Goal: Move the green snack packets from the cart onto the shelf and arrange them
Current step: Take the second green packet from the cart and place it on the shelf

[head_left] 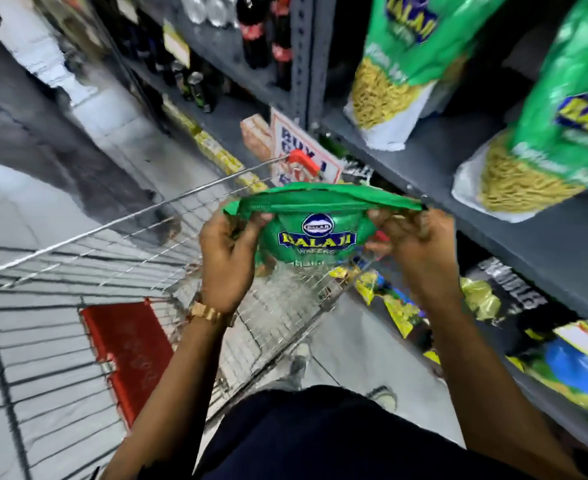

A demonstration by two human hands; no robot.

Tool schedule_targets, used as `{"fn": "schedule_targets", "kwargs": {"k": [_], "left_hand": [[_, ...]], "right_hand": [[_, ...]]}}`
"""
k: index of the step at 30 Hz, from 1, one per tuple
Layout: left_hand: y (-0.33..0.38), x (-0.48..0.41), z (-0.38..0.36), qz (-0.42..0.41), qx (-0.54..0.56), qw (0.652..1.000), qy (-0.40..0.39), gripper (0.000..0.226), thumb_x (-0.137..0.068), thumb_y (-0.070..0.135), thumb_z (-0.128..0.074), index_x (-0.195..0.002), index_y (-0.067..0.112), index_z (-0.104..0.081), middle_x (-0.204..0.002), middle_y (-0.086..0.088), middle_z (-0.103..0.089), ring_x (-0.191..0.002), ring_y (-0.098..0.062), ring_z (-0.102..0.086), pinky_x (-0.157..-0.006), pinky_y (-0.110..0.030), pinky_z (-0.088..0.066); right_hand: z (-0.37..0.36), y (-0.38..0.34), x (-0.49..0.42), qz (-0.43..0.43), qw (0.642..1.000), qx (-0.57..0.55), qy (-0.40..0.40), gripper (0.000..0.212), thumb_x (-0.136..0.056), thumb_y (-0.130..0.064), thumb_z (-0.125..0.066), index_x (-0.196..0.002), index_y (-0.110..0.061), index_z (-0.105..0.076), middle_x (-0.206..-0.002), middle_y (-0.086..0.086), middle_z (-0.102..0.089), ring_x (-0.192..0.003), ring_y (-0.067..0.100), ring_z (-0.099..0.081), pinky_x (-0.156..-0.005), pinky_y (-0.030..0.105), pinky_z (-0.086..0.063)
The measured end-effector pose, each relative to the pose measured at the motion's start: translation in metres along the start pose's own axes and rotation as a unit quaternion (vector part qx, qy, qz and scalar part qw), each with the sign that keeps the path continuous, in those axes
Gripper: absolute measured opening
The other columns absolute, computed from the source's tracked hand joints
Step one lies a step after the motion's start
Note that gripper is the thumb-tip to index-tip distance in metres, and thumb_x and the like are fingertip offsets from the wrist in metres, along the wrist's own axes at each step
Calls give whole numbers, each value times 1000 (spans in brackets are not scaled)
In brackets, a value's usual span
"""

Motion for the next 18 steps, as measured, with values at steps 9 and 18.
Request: {"fn": "schedule_targets", "kwargs": {"k": [9, 18], "left_hand": [[99, 4, -127, -161, 4, 978, -135, 19, -89, 33, -61, -106, 27, -67, -99, 0, -73, -95, -20, -69, -85, -47, -56], [144, 33, -296, -85, 42, 926, -366, 59, -73, 56, -72, -92, 2, -63, -88, -8, -66, -83, -15, -55, -79, -46, -52]], "right_hand": [[127, -85, 48, 116, 977, 5, 177, 15, -86, -13, -67, -82, 1, -62, -70, -3, -73, -66, 13, -69, -58, 35, -61], [266, -94, 109, 151, 929, 1, 337, 17, -89, -17, -64, -90, 0, -67, -73, 1, -73, -66, 9, -71, -54, 30, -60]]}}
Point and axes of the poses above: each hand's wrist, its own x-axis away from the middle knuckle, its own z-axis out of the back of the hand, y = z × x, the point moved 2 cm from there along -x, towards the middle knuckle
